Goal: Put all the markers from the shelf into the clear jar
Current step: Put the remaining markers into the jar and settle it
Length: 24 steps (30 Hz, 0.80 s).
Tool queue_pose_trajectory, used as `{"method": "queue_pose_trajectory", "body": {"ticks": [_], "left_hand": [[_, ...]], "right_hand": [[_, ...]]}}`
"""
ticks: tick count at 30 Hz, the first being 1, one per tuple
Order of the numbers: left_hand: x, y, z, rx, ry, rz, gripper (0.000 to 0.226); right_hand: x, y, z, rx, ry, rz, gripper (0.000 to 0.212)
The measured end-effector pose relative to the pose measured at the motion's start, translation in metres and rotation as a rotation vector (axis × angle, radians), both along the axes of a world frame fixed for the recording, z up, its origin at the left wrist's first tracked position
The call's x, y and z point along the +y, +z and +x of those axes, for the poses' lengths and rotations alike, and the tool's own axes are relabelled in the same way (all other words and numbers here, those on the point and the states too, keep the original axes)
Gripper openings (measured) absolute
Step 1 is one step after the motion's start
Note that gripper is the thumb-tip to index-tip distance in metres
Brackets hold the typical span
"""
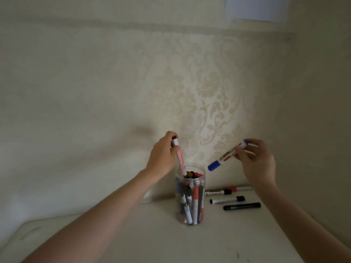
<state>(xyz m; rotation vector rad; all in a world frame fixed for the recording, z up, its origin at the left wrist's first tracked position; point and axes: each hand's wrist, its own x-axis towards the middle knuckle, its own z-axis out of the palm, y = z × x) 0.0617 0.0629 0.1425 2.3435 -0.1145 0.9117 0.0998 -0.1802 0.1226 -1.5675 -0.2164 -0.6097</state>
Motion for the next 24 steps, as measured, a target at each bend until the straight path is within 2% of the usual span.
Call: {"method": "queue_pose_trajectory", "body": {"ticks": [4,15,20,24], "left_hand": [[-0.002,-0.018,0.005,-0.031,-0.009,0.098,0.025],[0.004,-0.018,0.02,-0.063,-0.085,0.053,0.031],[0.003,-0.008,0.022,0.026,-0.109,0.009,0.033],[0.005,-0.025,0.023,0.097,-0.111,0.16,0.029]], "right_hand": [[0.035,-0.003,-0.002,0.0,0.077,-0.047,0.024],[0.06,-0.023,0.014,0.016,0.092,-0.068,0.023],[0.072,-0.023,0.021,-0.042,0.067,-0.049,0.022],[0.084,-0.024,0.024,-0.056,0.111,-0.13,0.021]]}}
